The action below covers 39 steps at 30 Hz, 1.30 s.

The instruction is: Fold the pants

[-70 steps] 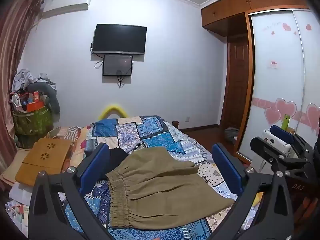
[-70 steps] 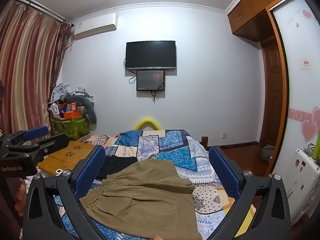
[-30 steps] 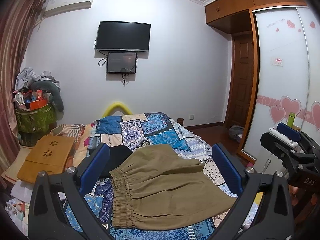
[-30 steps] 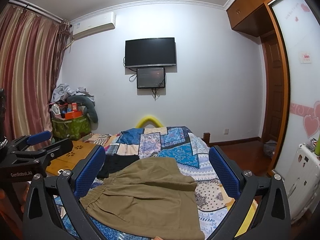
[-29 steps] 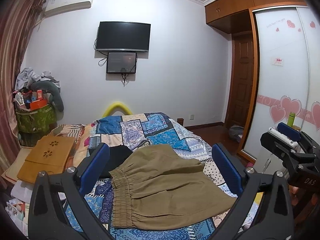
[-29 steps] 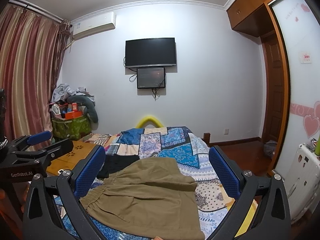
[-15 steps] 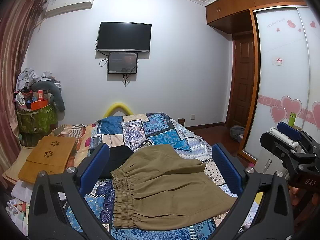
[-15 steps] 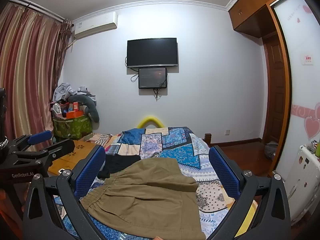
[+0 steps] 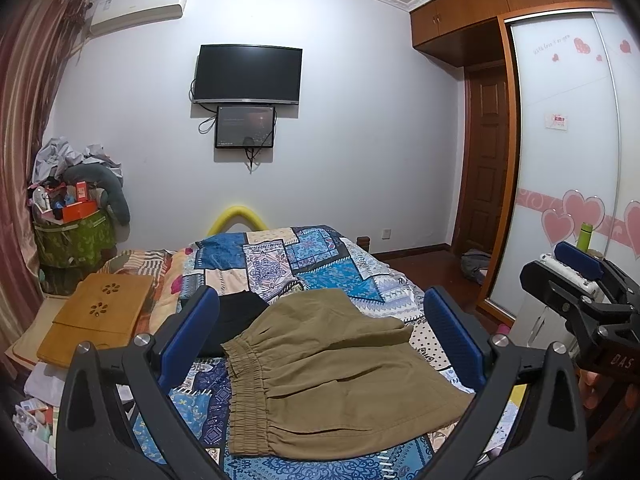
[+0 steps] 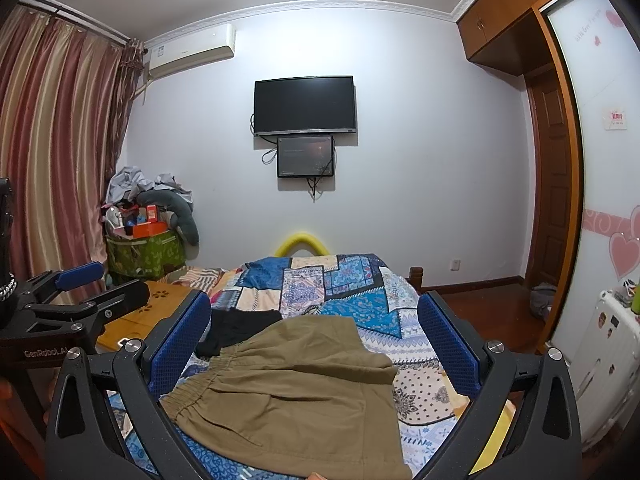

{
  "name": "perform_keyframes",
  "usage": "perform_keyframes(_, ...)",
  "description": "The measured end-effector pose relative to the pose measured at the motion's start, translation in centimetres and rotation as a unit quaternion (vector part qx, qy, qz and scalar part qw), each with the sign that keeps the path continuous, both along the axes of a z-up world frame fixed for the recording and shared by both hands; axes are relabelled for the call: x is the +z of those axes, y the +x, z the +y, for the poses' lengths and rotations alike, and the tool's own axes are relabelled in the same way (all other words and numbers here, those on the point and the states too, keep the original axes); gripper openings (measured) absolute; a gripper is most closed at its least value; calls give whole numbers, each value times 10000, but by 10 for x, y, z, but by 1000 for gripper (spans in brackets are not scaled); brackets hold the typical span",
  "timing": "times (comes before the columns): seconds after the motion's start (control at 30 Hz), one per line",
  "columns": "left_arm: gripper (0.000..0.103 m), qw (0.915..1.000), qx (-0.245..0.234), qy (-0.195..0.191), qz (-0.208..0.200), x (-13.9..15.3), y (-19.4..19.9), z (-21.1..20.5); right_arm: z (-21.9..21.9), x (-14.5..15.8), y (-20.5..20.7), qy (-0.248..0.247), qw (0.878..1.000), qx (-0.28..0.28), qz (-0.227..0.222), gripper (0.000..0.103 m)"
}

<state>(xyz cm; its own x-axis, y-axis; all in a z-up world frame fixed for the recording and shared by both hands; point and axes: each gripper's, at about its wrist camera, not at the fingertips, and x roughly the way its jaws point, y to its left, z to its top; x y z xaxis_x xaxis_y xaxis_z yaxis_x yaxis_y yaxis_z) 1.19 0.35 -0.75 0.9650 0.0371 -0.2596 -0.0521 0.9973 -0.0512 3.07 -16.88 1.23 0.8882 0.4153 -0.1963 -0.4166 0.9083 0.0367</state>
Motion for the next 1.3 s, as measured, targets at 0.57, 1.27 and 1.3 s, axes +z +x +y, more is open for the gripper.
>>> perform_keyframes(0.57,103,9999,-10,24,137,-6,12,-2,1,-10,11,-36,9999,1,164,103)
perform_keyframes(1.27,103,9905,183,-72,1361,-73,129,38,-16,-60,93,-89,9922,-83,1243,103)
perform_keyframes(1.3,103,9883,232,-86,1508,-80,141,45,-18,-66,101,-131,9908,-101,1341,103)
